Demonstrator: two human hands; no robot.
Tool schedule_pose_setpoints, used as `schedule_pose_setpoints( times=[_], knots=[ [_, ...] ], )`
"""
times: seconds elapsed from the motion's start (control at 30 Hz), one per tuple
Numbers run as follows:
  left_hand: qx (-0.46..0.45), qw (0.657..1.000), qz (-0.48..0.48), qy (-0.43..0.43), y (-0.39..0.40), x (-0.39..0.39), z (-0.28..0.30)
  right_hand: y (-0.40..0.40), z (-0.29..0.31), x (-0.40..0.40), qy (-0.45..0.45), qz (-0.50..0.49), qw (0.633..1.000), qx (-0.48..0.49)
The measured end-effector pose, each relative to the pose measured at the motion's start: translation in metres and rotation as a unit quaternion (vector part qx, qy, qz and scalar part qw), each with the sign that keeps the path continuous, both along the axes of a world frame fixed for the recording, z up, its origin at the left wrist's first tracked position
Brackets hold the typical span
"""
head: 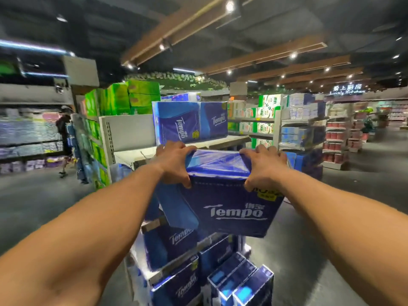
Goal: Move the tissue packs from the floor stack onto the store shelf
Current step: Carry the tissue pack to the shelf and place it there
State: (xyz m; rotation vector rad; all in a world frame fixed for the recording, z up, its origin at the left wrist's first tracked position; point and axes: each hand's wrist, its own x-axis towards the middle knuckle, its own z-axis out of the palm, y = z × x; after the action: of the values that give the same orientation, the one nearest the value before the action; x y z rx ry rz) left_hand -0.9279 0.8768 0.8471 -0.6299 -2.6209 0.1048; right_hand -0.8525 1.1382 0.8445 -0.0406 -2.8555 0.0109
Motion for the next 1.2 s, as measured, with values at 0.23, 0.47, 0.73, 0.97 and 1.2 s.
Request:
schedule_pose_setpoints(
  times=[0.23, 0.47, 0.73, 0.97, 1.2],
  knots=[
    [0.044, 0.989, 0.118, 0.08, -0.006, -0.067, 0.055, 0.006, 0.071, -0.132, 0.096, 0.114, 0.988, 0.051],
    [0.097, 0.966, 0.167, 0.171, -0.03, -0.135, 0.115, -0.021, 0.138, -0.245, 0.18, 0.18, 0.966, 0.047],
    [0.077, 0.945, 0.205, 0.244, -0.089, -0.249, 0.134, -0.087, 0.147, -0.393, 0.252, 0.229, 0.94, 0.029],
    [0.056, 0.931, 0.288, 0.218, -0.151, -0.343, 0.123, -0.164, 0.137, -0.526, 0.217, 0.302, 0.928, 0.011],
    [0.048, 0.9, 0.393, 0.182, -0.196, -0.417, 0.131, -0.234, 0.146, -0.637, 0.181, 0.362, 0.914, 0.004]
  ],
)
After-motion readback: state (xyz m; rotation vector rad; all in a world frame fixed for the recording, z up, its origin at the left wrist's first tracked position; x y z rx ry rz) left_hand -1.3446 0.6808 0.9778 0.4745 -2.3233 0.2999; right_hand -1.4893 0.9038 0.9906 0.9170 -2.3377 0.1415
